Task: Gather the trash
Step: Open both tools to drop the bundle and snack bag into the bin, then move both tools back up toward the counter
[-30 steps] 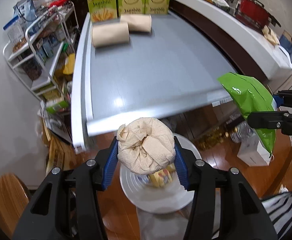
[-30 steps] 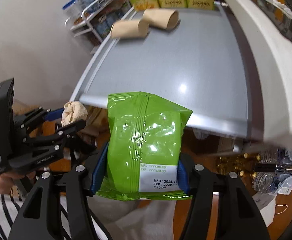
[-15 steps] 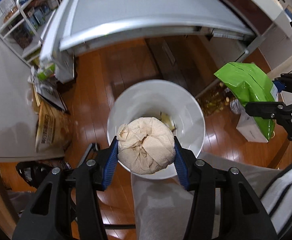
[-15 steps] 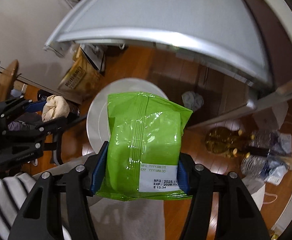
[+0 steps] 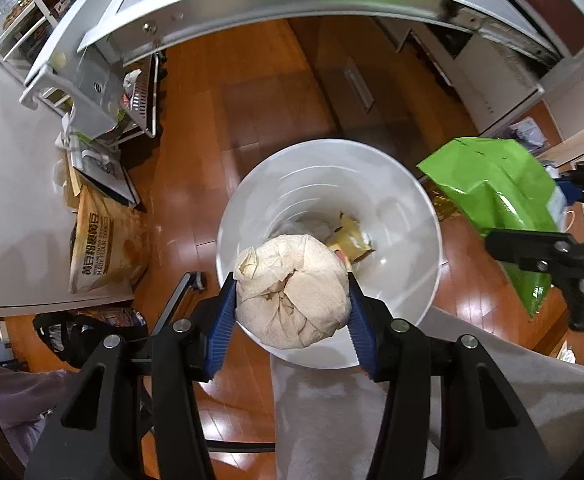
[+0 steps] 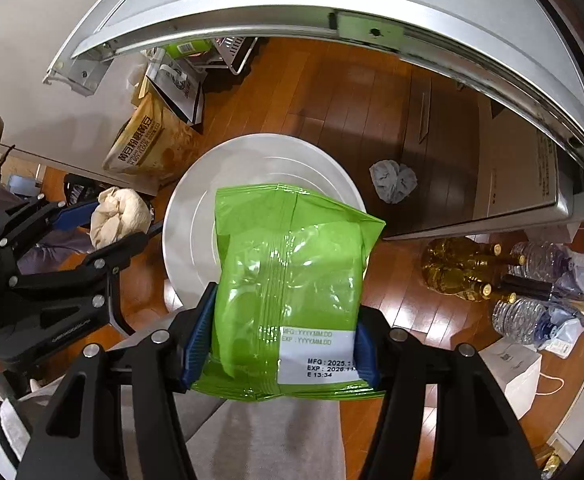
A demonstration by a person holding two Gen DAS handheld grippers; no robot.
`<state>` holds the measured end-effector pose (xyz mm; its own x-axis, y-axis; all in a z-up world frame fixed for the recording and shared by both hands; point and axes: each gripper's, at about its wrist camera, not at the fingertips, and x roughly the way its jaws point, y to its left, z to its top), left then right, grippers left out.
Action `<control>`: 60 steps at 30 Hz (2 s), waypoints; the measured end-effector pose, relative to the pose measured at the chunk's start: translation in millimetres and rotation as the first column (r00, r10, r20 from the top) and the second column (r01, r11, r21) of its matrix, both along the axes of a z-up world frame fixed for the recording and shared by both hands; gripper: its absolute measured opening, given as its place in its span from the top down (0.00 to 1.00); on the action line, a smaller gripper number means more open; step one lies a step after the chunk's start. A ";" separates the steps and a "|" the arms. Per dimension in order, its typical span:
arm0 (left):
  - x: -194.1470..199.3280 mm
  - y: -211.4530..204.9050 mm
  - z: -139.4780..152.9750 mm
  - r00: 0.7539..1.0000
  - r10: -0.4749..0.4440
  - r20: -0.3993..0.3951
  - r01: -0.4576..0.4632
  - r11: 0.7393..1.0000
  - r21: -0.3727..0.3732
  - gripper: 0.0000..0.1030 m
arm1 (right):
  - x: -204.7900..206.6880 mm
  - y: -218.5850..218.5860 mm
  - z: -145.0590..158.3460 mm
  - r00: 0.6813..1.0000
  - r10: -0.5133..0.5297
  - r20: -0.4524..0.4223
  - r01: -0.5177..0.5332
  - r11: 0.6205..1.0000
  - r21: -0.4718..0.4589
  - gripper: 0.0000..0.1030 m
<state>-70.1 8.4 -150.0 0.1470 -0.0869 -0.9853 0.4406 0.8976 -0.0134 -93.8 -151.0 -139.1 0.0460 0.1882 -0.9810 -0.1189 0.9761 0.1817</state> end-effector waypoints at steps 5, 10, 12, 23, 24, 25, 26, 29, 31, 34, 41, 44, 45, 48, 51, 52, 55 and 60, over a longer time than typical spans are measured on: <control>4.2 0.9 -4.0 1.000 0.011 0.001 -0.011 1.000 0.012 0.50 | 0.4 2.5 -5.5 1.000 0.000 -0.004 0.000 1.000 -0.021 0.45; 5.3 -2.5 -2.2 1.000 0.000 0.010 -0.001 1.000 0.011 0.50 | 3.2 -0.5 -7.7 1.000 -0.007 -0.004 0.007 1.000 -0.021 0.44; 4.7 -2.7 -1.0 1.000 -0.004 0.012 0.004 1.000 0.013 0.50 | 4.4 -2.1 -8.8 1.000 -0.008 -0.007 0.008 1.000 -0.018 0.45; 6.6 -4.3 0.4 0.999 -0.043 -0.022 0.043 0.999 -0.032 0.46 | 7.7 -2.5 -11.9 1.000 0.001 -0.027 -0.001 1.000 0.005 0.39; 6.4 -4.4 1.3 0.999 -0.050 -0.021 0.049 0.998 -0.033 0.32 | 7.7 -3.7 -10.6 1.000 -0.005 -0.025 0.005 1.000 0.007 0.29; 5.5 -5.1 3.8 0.999 -0.049 -0.001 0.049 0.999 -0.014 0.23 | 7.6 -4.6 -8.9 1.000 -0.014 -0.020 0.014 1.000 0.008 0.19; 4.8 -5.1 6.4 0.999 -0.048 0.019 0.048 0.999 -0.001 0.14 | 7.4 -6.6 -6.1 1.000 -0.026 -0.011 0.026 1.000 0.009 0.18; 4.3 -3.3 12.5 0.998 -0.051 0.033 0.051 0.999 -0.005 0.14 | 8.6 -16.0 3.5 0.998 -0.058 0.010 0.058 0.998 0.005 0.18; 4.5 -0.4 15.8 0.998 -0.048 0.040 0.048 0.999 0.001 0.14 | 8.8 -22.8 14.7 0.997 -0.066 0.039 0.066 0.998 -0.007 0.18; 4.8 5.8 30.2 0.997 -0.038 0.061 0.039 0.999 -0.019 0.14 | 11.2 -30.3 38.1 0.992 -0.066 0.104 0.070 0.997 -0.035 0.18; 13.5 7.7 87.7 0.986 0.003 0.169 0.018 0.992 -0.122 0.14 | 40.2 -34.4 115.4 0.936 -0.053 0.347 0.084 0.994 -0.073 0.08; 29.6 5.8 111.6 0.969 0.038 0.245 -0.005 0.991 -0.132 0.14 | 70.3 -32.6 138.1 0.906 -0.065 0.419 0.112 0.990 -0.089 0.06; 36.6 5.3 117.5 0.962 0.051 0.267 -0.015 0.991 -0.134 0.14 | 81.4 -32.8 142.6 0.899 -0.081 0.430 0.132 0.987 -0.090 0.06; 57.2 6.7 128.3 0.944 0.096 0.316 -0.055 0.989 -0.137 0.14 | 124.6 -42.9 151.5 0.885 -0.176 0.430 0.220 0.974 -0.054 0.05; 78.7 8.4 133.7 0.928 0.140 0.346 -0.094 0.985 -0.148 0.14 | 171.4 -46.1 154.8 0.867 -0.269 0.418 0.299 0.954 -0.006 0.05; 84.3 9.9 135.0 0.923 0.152 0.354 -0.102 0.983 -0.154 0.14 | 188.4 -44.7 154.5 0.862 -0.289 0.417 0.318 0.948 0.000 0.05; 100.5 14.0 140.7 0.911 0.169 0.377 -0.109 0.978 -0.175 0.14 | 233.9 -38.2 147.1 0.853 -0.330 0.404 0.365 0.931 -0.009 0.05; 121.6 10.9 150.9 0.883 0.125 0.452 -0.079 0.990 -0.120 0.14 | 300.6 -29.5 127.8 0.853 -0.421 0.307 0.433 0.901 0.033 0.05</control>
<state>51.5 19.3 0.9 0.5919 -0.1374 -0.7942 0.3249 0.9425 0.0791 206.8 -180.5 -11.3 0.4059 0.0470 -0.9127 0.2682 0.9486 0.1682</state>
